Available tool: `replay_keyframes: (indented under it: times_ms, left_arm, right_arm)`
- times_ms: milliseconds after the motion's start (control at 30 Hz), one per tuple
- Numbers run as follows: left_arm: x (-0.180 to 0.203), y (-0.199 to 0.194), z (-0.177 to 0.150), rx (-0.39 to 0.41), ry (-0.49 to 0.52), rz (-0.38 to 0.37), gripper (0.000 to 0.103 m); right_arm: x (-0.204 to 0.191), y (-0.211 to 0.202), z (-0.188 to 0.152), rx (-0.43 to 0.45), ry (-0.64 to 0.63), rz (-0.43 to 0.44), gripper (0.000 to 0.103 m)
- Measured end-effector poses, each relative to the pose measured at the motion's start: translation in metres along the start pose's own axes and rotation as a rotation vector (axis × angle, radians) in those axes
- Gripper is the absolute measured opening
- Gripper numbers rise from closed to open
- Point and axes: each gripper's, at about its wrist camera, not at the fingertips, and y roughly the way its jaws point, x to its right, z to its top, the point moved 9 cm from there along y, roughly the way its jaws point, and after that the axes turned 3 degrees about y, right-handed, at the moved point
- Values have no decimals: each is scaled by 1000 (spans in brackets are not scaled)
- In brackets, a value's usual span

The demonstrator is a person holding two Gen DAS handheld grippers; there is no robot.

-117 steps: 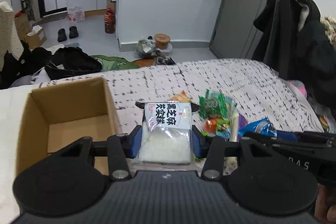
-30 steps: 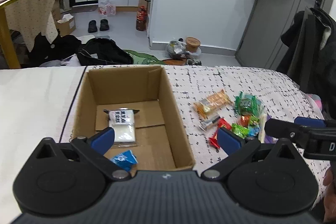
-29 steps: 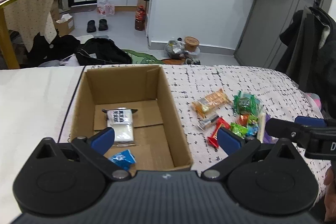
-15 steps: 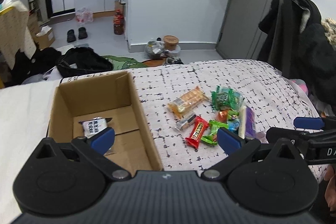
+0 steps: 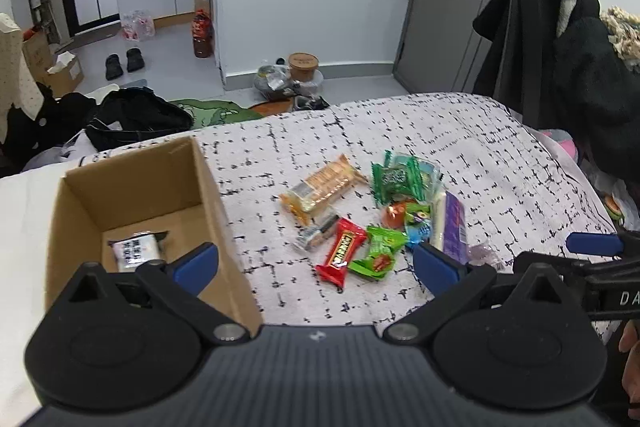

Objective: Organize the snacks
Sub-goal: 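Move both tools back over the snack pile, then grasp the green candy with the left tool while the right tool grasps the clear pink packet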

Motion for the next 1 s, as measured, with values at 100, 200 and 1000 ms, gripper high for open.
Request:
replay_keyframes:
  times_ms: [100, 200, 1000]
  left_arm:
    - [8, 9, -3, -13, 23, -5, 103]
    - [14, 15, -4, -18, 29, -18, 103]
    - [48, 101, -11, -64, 41, -71, 63]
  right_arm:
    - [8, 6, -2, -13, 27, 1, 103]
    - [13, 10, -3, -16, 50, 11, 101]
    - [56, 69, -15, -106, 143, -38, 62]
